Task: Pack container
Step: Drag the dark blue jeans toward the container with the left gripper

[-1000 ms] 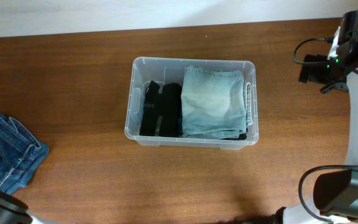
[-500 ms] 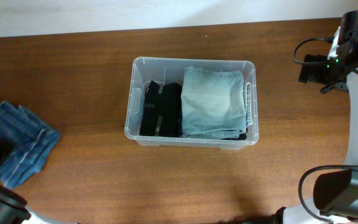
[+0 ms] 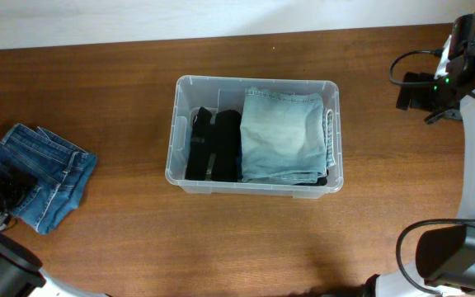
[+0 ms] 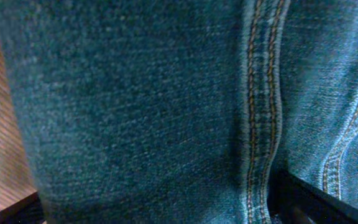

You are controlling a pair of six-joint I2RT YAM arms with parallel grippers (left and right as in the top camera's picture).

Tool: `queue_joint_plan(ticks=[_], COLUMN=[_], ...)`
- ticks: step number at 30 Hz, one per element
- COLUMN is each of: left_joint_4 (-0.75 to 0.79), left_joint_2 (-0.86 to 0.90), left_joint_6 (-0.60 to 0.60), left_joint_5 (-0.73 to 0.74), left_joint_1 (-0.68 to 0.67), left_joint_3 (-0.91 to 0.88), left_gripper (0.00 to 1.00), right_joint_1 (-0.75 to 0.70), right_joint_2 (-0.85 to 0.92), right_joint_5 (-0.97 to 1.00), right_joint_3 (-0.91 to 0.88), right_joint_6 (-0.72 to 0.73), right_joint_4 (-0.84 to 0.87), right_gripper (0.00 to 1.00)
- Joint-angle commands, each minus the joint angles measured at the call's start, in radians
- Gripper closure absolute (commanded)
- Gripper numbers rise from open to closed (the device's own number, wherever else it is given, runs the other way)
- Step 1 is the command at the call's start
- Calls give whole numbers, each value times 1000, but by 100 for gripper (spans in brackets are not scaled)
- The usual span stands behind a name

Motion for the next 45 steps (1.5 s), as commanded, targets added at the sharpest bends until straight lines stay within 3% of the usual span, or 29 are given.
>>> queue_joint_plan(ticks=[1,5,8,12,15,19,28,45], left_joint_4=[-37,-60,-75,-86,-86,-85,-119,-493], left_joint_2=[29,29,29,29,29,29,28,-14], left_joint_6=[-5,-5,-4,-4,-4,-4,-13,-23], left_joint_5=[37,37,35,36,35,42,349,353], left_joint_1=[-9,-9,-9,-9,-9,-9,-9,-134], left_joint_3=[-23,-23,-23,-23,-23,-23,75,542], left_gripper=[1,3,23,34,58,99,99,99], right_joint_1=[-3,-3,-3,-3,-3,-3,-3,-3], right_joint_2=[-4,-4,-4,-4,-4,-4,-4,-4], right_joint_5=[9,9,9,9,9,9,9,8], right_joint_3=[8,8,8,8,8,8,8,8], right_joint_6=[8,8,8,8,8,8,8,8], right_joint_4=[0,0,0,0,0,0,0,0], right_gripper=[1,1,1,2,1,1,2,1])
